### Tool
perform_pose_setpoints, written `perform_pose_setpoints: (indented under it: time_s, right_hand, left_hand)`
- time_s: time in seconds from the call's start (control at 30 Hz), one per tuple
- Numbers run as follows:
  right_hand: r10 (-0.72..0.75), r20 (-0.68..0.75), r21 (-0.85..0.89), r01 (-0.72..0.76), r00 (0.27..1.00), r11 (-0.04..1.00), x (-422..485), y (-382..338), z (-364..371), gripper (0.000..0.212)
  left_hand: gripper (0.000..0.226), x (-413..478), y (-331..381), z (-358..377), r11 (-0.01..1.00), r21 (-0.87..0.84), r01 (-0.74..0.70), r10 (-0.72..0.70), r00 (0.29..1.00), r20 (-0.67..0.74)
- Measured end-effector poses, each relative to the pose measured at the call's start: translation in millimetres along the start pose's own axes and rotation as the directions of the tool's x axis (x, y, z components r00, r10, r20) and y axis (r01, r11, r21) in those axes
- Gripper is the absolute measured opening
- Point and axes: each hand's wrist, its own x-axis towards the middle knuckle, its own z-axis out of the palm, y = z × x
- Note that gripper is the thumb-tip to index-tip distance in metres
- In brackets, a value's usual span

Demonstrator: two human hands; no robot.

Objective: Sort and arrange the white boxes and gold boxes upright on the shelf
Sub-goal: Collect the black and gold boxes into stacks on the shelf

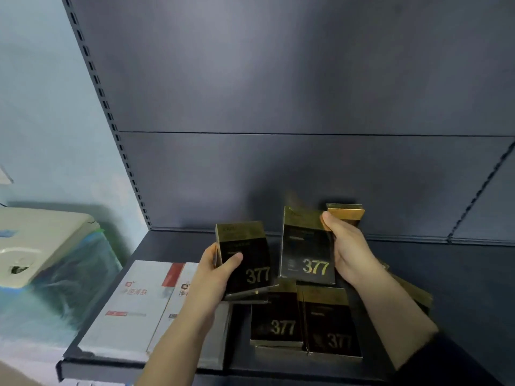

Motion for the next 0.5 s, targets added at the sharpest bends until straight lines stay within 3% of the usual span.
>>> perform_pose_setpoints:
  time_s: [0.17,0.3,0.43,0.5]
  right_hand:
    - [0.216,-0.097,0.012,-0.216,0.972,0.976,-34,8,-29,0.041]
    - [0.294,-0.159,0.126,-0.276,0.942,0.953,-51,28,-46,0.049]
    - [0.258,0.021,0.095,-0.259,0.966,0.961,-70,36,-62,0.034]
    - [0.235,0.041,0.077,-0.237,0.971,0.968,-76,36,-70,0.03]
  left_hand:
    - [0.043,-9,-3,45,0.998,0.056,0.026,-0.034,0.989,0.146]
    - [0.051,-22,-10,79,0.99,0.137,0.028,-0.065,0.961,0.268]
    - [0.033,-30,-19,103,0.99,0.1,0.101,-0.125,0.955,0.27]
    - [0.027,-28,-22,104,0.986,0.09,0.139,-0.158,0.951,0.266]
